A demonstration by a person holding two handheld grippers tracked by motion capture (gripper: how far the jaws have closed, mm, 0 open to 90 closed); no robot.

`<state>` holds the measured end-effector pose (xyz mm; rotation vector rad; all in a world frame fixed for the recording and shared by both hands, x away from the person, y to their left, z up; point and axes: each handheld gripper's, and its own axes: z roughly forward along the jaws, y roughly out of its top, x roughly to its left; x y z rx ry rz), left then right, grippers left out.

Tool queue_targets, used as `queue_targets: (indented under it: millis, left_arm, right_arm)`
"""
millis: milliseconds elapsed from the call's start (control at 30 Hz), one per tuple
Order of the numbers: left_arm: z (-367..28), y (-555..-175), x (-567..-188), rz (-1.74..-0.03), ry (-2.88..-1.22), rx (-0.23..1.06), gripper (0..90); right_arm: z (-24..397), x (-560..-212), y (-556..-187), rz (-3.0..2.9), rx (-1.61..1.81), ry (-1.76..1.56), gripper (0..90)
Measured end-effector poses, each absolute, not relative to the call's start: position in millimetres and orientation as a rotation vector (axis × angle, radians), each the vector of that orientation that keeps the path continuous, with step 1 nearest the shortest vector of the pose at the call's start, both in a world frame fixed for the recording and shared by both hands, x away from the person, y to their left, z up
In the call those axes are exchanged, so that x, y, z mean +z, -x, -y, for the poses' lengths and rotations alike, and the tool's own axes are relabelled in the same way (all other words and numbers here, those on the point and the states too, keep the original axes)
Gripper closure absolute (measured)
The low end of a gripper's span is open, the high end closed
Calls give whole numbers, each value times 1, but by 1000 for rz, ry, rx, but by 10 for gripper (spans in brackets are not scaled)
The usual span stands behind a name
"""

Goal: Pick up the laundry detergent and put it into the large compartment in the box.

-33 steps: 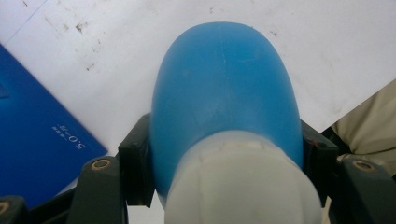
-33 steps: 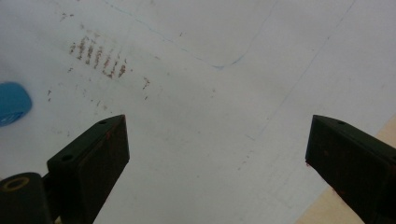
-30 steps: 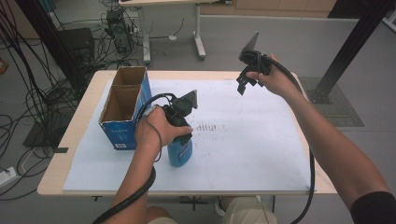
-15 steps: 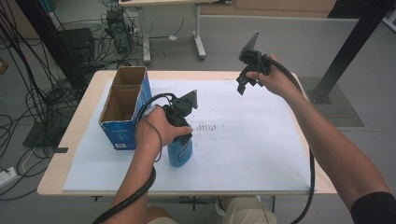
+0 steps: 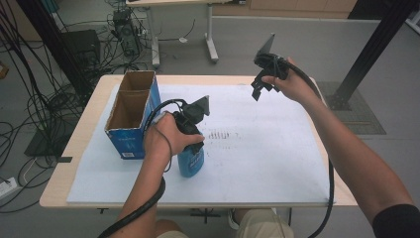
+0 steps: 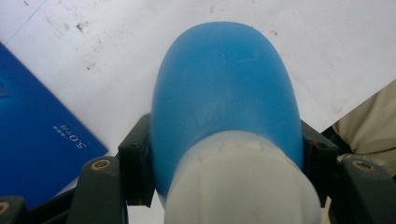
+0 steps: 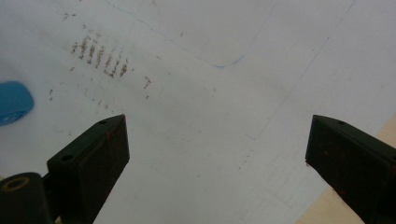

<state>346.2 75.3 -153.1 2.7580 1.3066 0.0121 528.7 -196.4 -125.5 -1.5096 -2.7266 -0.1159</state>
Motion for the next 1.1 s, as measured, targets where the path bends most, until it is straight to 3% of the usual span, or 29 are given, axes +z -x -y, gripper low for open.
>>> queue_targets:
  millis: [1100]
  left_arm:
    - [-76, -346, -152, -1330, -2753, 1, 377]
  right_arm:
    - [195, -128, -528, 2731, -113, 1498, 62]
